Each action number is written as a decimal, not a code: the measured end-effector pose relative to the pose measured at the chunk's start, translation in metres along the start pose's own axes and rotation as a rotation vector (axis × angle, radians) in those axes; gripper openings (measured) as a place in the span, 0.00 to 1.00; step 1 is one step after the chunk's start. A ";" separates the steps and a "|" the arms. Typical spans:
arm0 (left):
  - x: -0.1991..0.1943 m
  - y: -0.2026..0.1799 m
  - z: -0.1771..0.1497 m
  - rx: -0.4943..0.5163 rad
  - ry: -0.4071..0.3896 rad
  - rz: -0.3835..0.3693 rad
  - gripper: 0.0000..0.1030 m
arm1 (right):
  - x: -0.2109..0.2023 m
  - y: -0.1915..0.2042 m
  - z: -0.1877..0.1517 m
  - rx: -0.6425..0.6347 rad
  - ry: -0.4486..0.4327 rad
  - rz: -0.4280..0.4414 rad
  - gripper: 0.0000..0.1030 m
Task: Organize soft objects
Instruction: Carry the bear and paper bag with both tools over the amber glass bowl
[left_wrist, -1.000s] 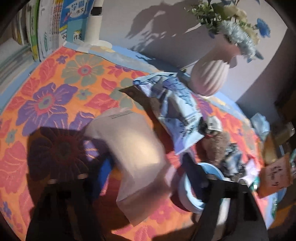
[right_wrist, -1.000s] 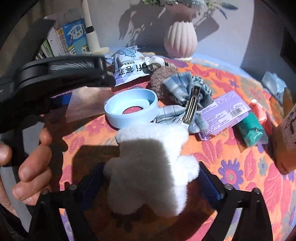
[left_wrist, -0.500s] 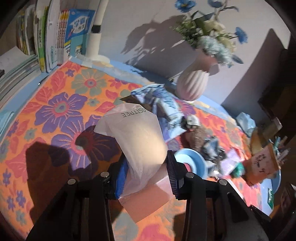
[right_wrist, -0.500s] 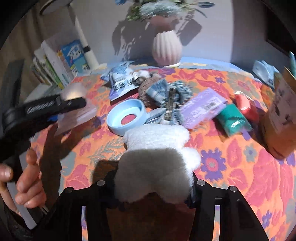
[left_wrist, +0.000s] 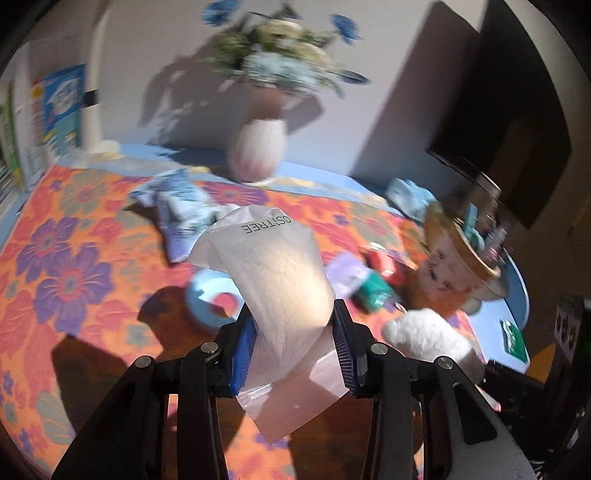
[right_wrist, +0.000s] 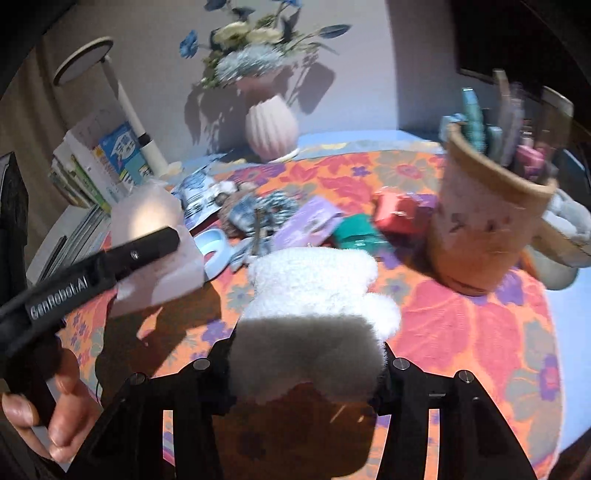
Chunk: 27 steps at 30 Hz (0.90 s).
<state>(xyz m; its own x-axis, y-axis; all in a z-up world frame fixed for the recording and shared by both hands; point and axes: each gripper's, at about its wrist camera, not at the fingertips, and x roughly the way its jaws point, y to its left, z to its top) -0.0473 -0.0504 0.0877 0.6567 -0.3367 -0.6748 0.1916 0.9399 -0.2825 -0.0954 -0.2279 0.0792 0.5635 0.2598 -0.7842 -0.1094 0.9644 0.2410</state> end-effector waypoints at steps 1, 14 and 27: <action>0.001 -0.007 -0.001 0.012 0.004 -0.008 0.35 | -0.004 -0.005 0.000 0.007 -0.005 -0.007 0.49; 0.019 -0.112 -0.024 0.172 0.087 -0.133 0.35 | -0.059 -0.079 -0.010 0.113 -0.033 -0.115 0.49; 0.028 -0.206 -0.051 0.327 0.144 -0.256 0.35 | -0.108 -0.160 -0.024 0.262 -0.086 -0.202 0.49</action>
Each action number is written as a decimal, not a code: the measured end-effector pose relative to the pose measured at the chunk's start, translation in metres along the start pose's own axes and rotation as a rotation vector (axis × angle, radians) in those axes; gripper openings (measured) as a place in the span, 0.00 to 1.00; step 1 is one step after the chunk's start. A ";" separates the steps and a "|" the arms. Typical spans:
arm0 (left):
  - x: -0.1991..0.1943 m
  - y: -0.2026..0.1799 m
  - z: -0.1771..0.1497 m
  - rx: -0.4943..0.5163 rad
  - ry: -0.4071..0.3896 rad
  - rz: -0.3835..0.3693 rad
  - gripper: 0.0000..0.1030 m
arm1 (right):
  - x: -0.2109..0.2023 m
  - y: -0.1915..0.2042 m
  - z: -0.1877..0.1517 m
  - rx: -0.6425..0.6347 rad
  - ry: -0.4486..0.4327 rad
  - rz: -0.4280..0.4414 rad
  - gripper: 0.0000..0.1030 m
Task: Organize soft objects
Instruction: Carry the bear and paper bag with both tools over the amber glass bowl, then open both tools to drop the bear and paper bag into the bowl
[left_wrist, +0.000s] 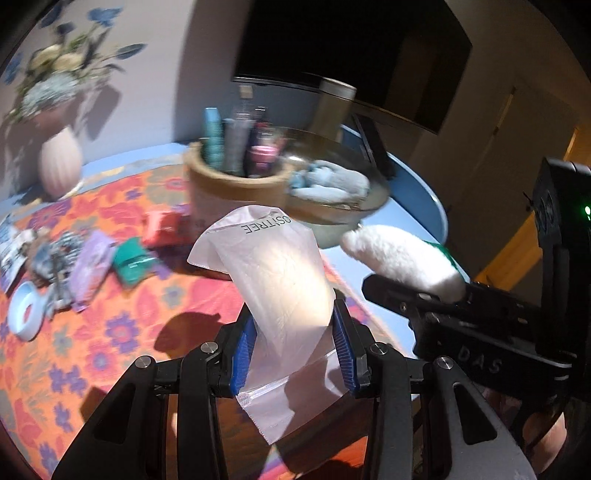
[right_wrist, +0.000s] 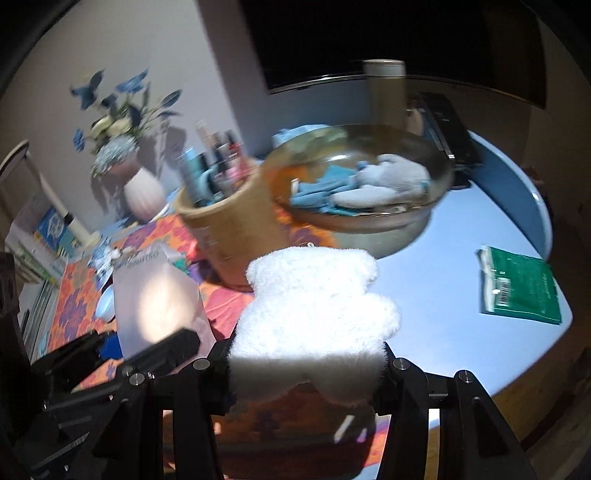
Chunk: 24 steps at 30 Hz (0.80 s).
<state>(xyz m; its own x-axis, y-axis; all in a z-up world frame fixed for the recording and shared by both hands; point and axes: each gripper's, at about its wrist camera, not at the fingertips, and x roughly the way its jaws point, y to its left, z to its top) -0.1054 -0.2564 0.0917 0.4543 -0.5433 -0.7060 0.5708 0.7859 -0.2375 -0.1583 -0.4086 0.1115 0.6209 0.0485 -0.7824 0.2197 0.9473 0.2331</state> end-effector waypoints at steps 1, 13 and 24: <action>0.003 -0.007 0.002 0.012 0.004 -0.011 0.35 | -0.002 -0.007 0.001 0.013 -0.006 -0.005 0.49; 0.046 -0.079 0.032 0.132 0.032 -0.088 0.35 | -0.022 -0.085 0.020 0.153 -0.064 -0.064 0.49; 0.069 -0.094 0.098 0.113 -0.010 -0.069 0.35 | -0.021 -0.112 0.077 0.196 -0.161 -0.050 0.49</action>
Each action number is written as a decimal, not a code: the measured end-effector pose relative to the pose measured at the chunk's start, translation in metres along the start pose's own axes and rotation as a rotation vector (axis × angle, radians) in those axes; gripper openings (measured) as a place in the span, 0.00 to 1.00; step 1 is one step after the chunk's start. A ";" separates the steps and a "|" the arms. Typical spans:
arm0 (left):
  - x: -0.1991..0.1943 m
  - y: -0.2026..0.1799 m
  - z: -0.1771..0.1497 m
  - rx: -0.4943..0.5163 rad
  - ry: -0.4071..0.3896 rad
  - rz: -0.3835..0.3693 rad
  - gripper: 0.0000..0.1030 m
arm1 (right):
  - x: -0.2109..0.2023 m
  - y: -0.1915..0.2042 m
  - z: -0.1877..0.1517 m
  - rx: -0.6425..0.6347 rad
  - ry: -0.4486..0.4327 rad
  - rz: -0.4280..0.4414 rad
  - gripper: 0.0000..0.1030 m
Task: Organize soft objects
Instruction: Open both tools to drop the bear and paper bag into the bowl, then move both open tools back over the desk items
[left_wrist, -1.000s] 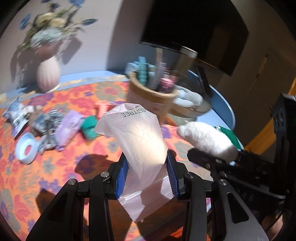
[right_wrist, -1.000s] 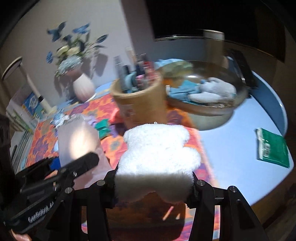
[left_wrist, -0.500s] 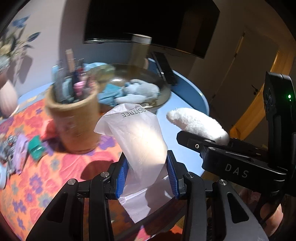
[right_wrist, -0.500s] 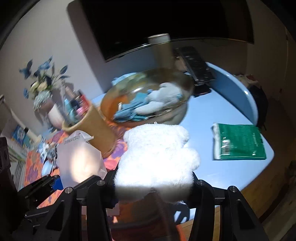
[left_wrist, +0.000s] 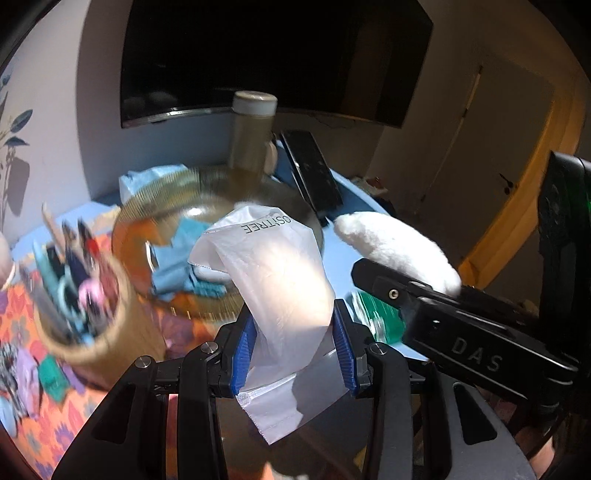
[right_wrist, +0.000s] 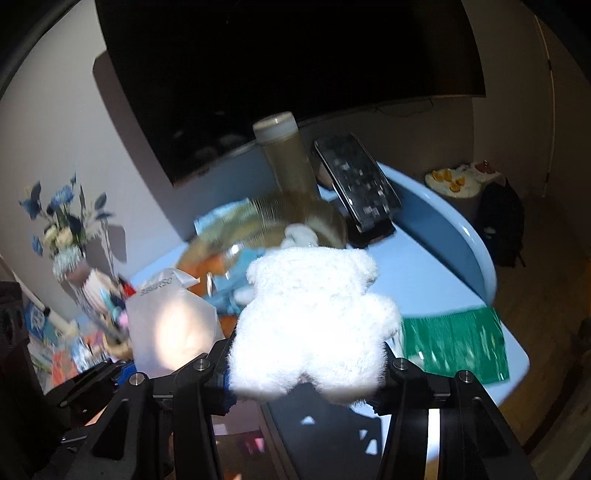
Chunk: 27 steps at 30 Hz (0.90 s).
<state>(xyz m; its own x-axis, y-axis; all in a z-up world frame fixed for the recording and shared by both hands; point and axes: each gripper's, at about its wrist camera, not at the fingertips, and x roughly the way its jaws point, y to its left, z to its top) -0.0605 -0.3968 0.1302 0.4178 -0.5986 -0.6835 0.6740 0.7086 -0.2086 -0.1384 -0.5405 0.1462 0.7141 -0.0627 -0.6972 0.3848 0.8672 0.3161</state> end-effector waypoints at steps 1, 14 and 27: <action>0.002 0.002 0.008 -0.004 -0.007 0.013 0.35 | 0.003 0.000 0.006 0.010 -0.011 0.006 0.49; 0.021 0.062 0.075 -0.131 -0.098 0.077 0.87 | 0.089 -0.008 0.082 0.224 0.013 0.229 0.67; -0.026 0.056 0.061 -0.132 -0.158 0.035 0.88 | 0.070 -0.006 0.057 0.242 0.063 0.265 0.67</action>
<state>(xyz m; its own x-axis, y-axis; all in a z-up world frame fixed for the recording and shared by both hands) 0.0034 -0.3645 0.1791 0.5365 -0.6166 -0.5761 0.5761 0.7665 -0.2839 -0.0577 -0.5786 0.1319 0.7731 0.1853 -0.6066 0.3239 0.7070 0.6287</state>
